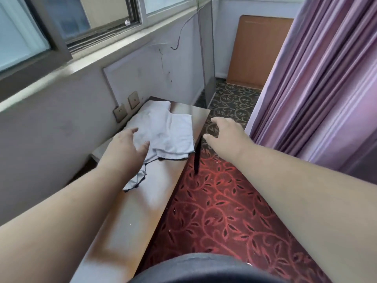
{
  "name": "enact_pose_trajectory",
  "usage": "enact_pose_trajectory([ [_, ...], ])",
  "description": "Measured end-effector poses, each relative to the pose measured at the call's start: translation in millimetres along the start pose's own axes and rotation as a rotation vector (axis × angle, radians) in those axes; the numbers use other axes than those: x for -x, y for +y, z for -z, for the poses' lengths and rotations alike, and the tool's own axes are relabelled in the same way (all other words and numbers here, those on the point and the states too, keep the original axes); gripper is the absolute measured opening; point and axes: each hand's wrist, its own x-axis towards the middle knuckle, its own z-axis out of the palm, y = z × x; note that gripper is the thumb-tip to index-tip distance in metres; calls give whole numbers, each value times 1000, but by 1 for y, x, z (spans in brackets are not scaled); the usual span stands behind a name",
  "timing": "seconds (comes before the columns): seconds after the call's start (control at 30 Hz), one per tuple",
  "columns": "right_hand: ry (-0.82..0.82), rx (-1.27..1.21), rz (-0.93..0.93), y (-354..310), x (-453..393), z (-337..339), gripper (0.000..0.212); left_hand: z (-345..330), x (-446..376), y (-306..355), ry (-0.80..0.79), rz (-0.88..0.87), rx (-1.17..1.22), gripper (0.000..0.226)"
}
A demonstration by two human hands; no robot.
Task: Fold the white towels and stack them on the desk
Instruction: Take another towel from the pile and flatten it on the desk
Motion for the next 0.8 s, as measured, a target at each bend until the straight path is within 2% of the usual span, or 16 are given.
enact_pose_trajectory([
  [0.17,-48,-58,-8,35,-49,-36,62,-47,-29,-4,-54,78,-42,63],
  [0.33,-212,-109,103,53,-113,-74,59,-85,-49,-2,-32,245,-98,65],
  [0.6,-420,-31,296,73,-199,-126,61,-145,-54,2,-18,568,-79,66],
  [0.8,-587,69,382,58,-236,-172,68,-158,-61,-38,-69,755,-95,58],
])
